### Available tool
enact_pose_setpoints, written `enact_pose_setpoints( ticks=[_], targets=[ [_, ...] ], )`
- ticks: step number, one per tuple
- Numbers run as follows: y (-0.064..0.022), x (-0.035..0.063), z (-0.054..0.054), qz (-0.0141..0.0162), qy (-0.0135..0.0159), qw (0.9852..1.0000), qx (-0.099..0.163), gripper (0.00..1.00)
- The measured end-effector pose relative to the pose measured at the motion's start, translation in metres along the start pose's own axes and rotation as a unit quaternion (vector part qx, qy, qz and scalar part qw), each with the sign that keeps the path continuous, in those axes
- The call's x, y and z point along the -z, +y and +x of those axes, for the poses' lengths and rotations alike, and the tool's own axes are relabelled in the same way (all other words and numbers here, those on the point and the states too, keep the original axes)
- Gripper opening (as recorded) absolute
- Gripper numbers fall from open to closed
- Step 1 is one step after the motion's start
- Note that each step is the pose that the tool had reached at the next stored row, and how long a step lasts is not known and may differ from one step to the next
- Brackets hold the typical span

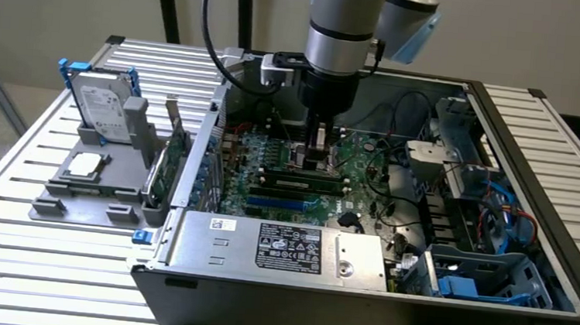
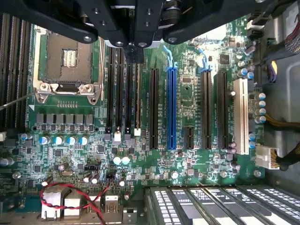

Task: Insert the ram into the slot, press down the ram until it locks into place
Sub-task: 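Press down the ram until it locks into place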

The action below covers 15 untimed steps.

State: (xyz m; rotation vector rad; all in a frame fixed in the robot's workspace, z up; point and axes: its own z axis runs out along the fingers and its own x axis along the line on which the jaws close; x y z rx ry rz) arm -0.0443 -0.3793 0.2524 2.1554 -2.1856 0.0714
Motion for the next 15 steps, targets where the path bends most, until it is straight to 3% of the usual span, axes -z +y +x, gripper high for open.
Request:
enact_pose_setpoints(
  ticks=[2,15],
  targets=[
    [-0.0012,0.0035,0.0003,-0.0003,-0.0003,1.0,0.0,0.11],
    [-0.0012,0.0035,0.0003,-0.0002,-0.0004,1.0,0.0,0.11]
  ],
)
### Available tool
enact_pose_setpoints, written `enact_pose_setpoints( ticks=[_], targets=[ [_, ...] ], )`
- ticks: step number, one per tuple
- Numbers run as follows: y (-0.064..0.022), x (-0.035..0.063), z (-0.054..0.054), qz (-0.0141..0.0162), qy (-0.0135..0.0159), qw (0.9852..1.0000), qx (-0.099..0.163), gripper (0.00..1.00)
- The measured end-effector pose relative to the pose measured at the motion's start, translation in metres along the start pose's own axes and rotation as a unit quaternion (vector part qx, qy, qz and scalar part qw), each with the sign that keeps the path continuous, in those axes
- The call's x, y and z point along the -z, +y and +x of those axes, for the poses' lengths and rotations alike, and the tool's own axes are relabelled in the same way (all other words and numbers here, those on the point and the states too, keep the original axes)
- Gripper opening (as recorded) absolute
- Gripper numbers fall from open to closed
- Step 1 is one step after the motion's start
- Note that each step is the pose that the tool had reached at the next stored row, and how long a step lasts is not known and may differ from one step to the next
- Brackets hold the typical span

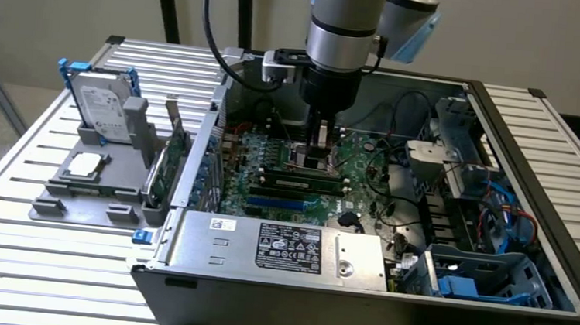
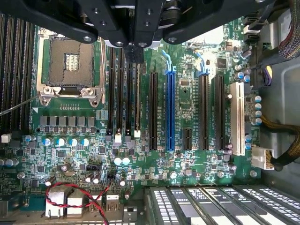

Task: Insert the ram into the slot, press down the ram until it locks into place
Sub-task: 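Press down the ram until it locks into place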

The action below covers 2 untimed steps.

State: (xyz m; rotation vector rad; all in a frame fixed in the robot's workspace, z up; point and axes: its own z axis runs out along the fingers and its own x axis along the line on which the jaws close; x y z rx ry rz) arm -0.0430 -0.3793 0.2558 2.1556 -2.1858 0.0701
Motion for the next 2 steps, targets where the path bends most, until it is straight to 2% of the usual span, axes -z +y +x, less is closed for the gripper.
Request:
enact_pose_setpoints(
  ticks=[2],
  targets=[
    [0.0,0.0,0.0,0.0,0.0,1.0,0.0,0.11]
  ],
)
